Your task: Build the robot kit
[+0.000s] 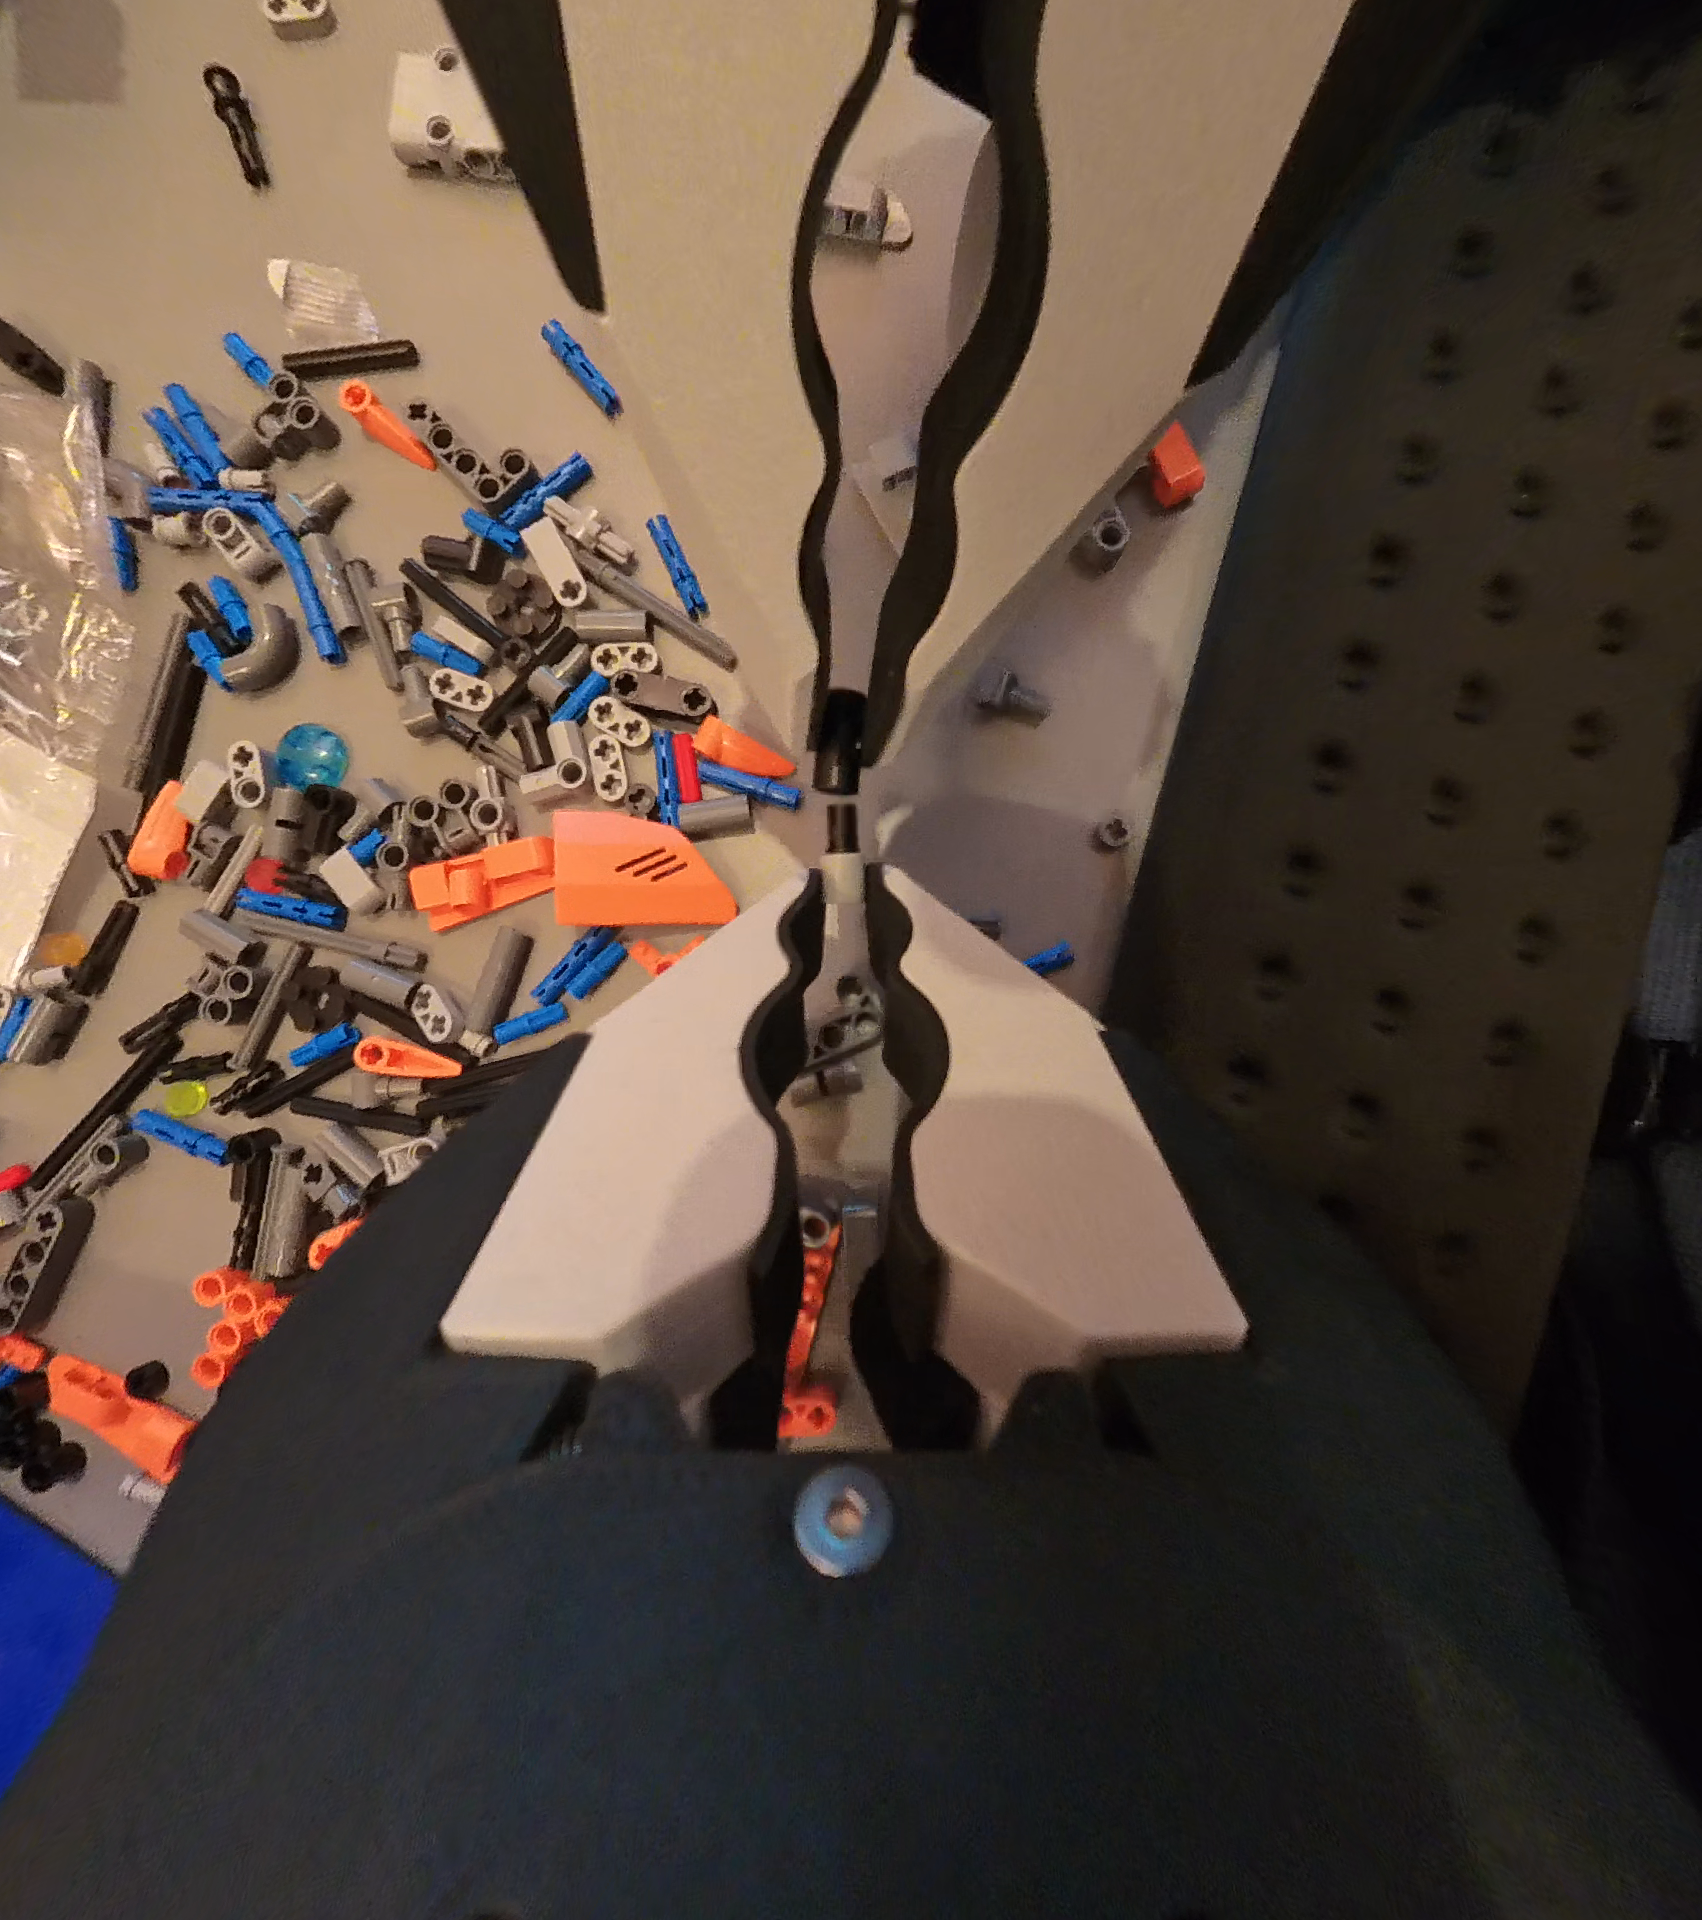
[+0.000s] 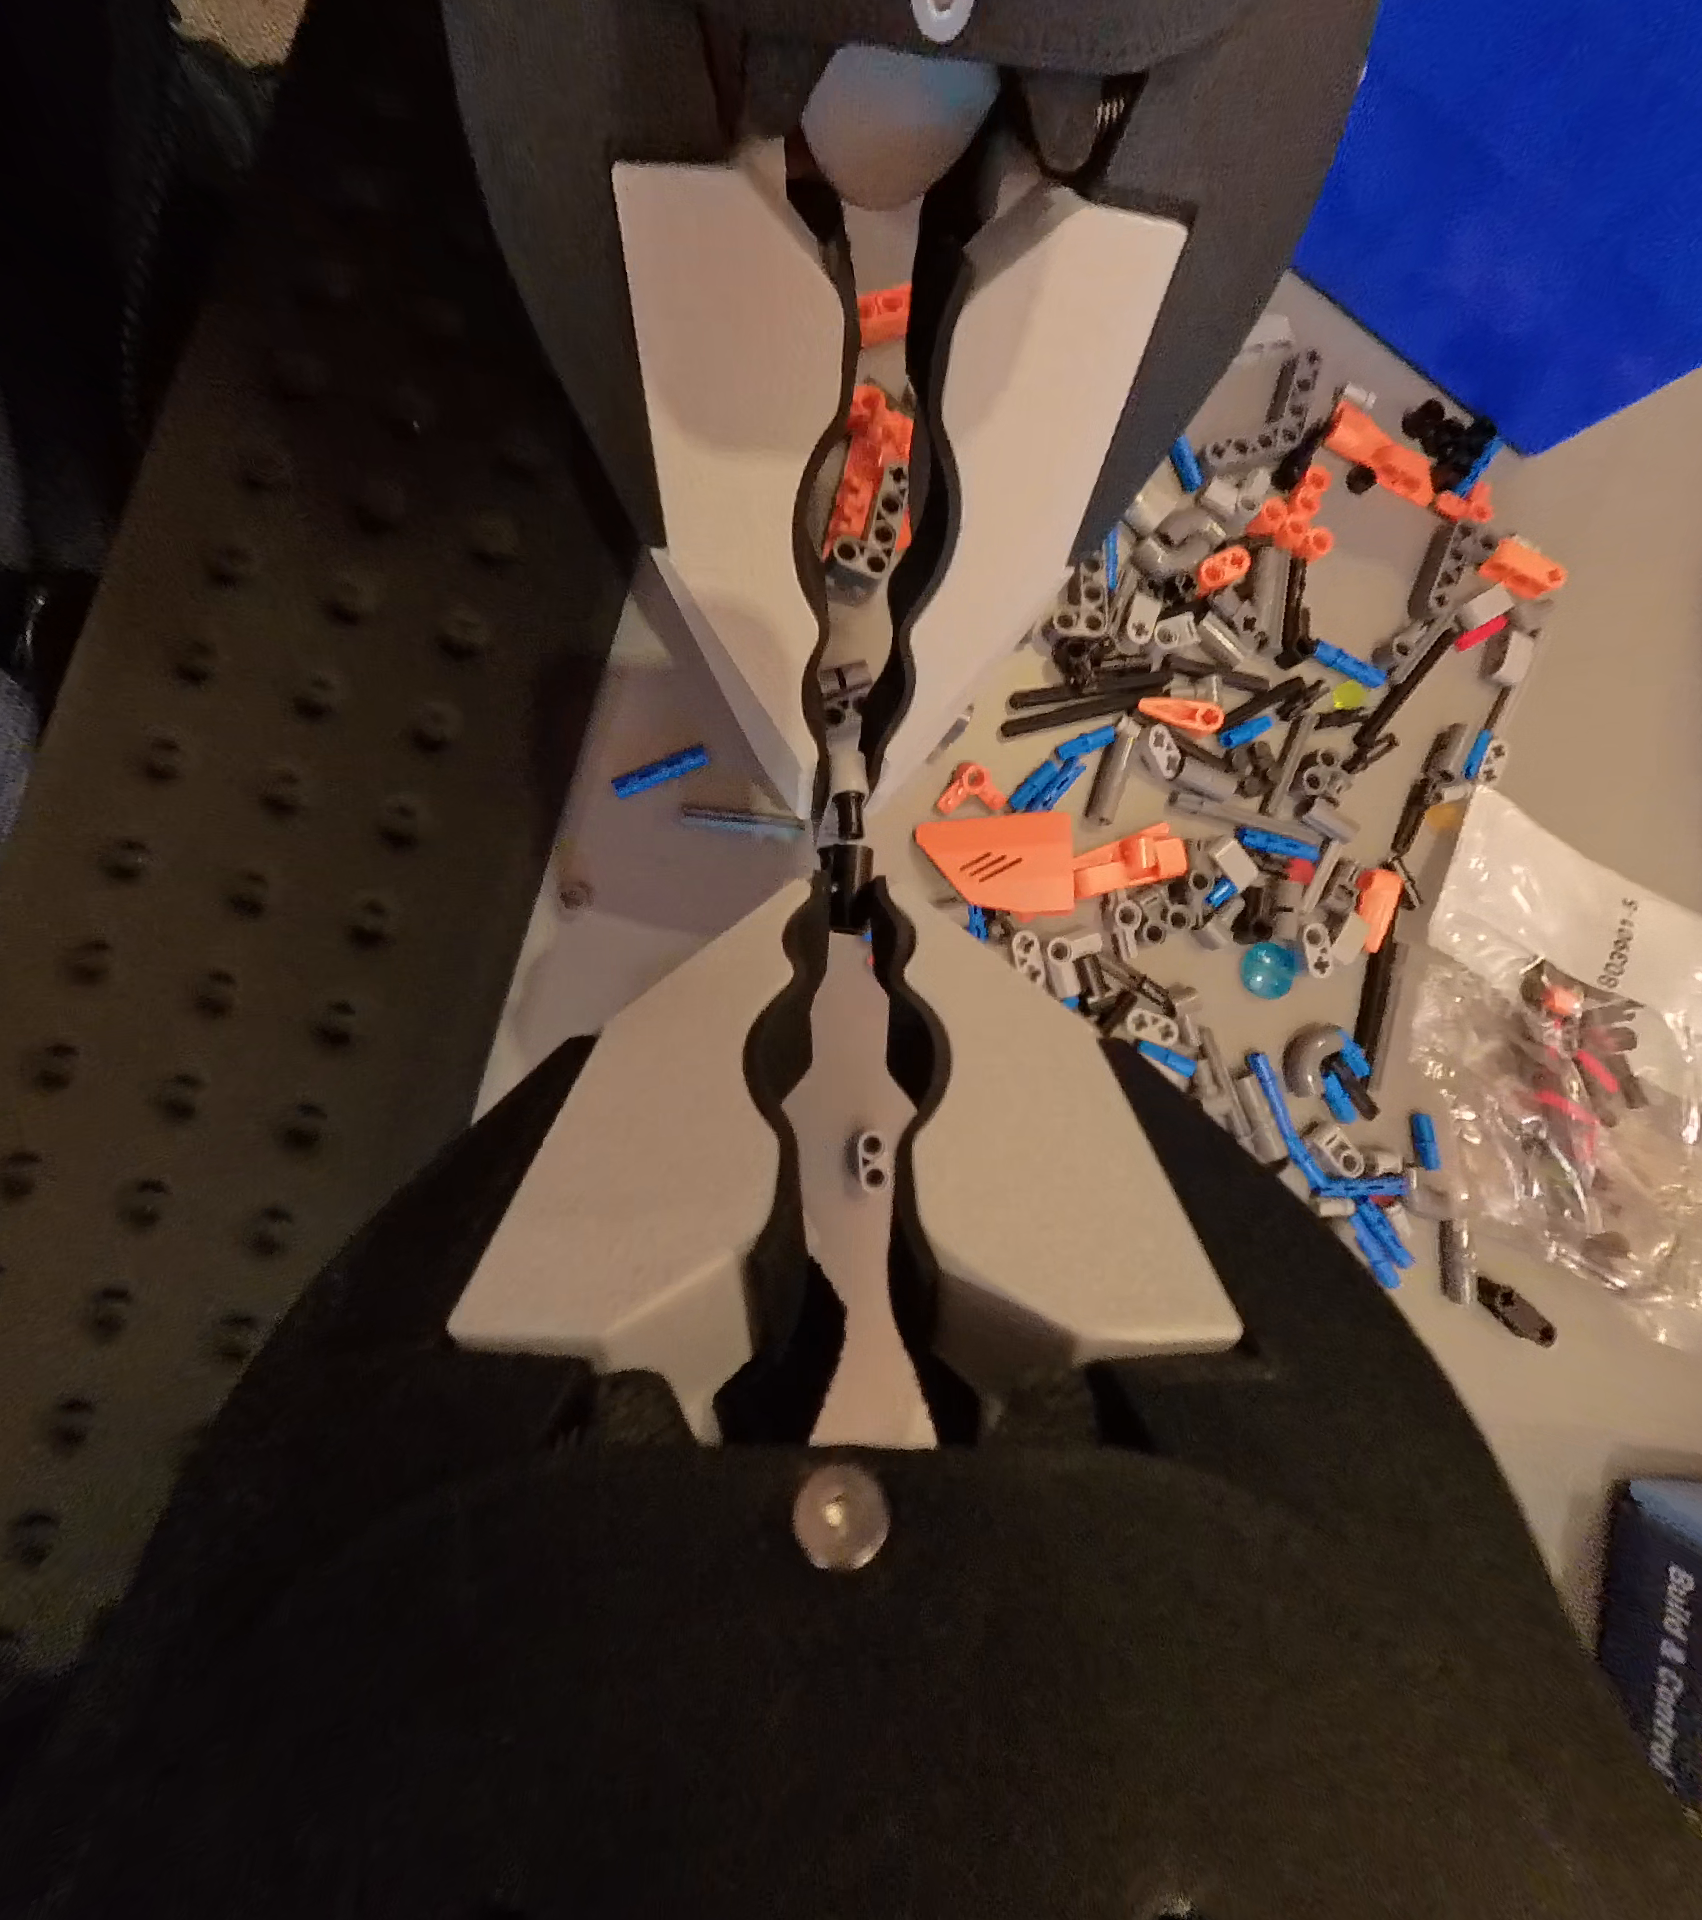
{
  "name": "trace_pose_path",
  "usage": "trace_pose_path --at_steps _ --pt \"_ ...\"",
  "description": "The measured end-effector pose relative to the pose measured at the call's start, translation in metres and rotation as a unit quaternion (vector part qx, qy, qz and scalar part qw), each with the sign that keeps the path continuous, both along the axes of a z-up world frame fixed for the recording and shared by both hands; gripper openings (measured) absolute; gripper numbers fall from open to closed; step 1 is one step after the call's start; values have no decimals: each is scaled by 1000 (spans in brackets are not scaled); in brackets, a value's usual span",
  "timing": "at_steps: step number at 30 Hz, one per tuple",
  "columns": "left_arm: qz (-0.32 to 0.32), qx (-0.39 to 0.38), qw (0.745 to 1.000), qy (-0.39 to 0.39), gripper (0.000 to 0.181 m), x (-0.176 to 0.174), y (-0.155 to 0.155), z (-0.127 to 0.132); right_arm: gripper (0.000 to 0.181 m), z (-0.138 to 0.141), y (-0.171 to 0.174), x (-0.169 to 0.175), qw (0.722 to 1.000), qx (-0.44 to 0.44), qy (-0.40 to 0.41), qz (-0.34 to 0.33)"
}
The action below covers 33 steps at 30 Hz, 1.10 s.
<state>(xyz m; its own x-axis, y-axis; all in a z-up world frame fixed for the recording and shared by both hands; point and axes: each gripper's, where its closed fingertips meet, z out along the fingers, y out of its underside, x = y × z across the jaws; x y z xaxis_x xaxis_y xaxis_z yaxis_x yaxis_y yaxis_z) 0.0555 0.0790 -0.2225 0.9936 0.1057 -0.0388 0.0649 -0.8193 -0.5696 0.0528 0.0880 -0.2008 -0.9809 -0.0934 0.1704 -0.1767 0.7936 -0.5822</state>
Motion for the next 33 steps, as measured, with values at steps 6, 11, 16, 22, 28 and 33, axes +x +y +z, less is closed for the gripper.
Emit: trace_pose_path --at_steps 6,11,16,22,28,33 --pt "-10 15 999 -26 5 4 7 -6 5 -11 8 2 1000 -1 -22 -5" --pt "-15 8 999 -31 5 4 9 -9 5 -13 10 2 1000 -2 -28 -7" --pt "-20 9 999 -37 6 4 11 -7 5 -13 13 4 1000 -2 -29 -7" --pt "-28 6 999 -33 5 6 13 -8 5 -14 15 4 1000 -3 -30 -8" --pt "-22 12 999 -30 5 4 14 -8 5 -13 13 5 999 -11 -34 -9" --pt "-30 6 999 -11 6 3 16 -10 5 -19 15 4 1000 4 -29 -11"
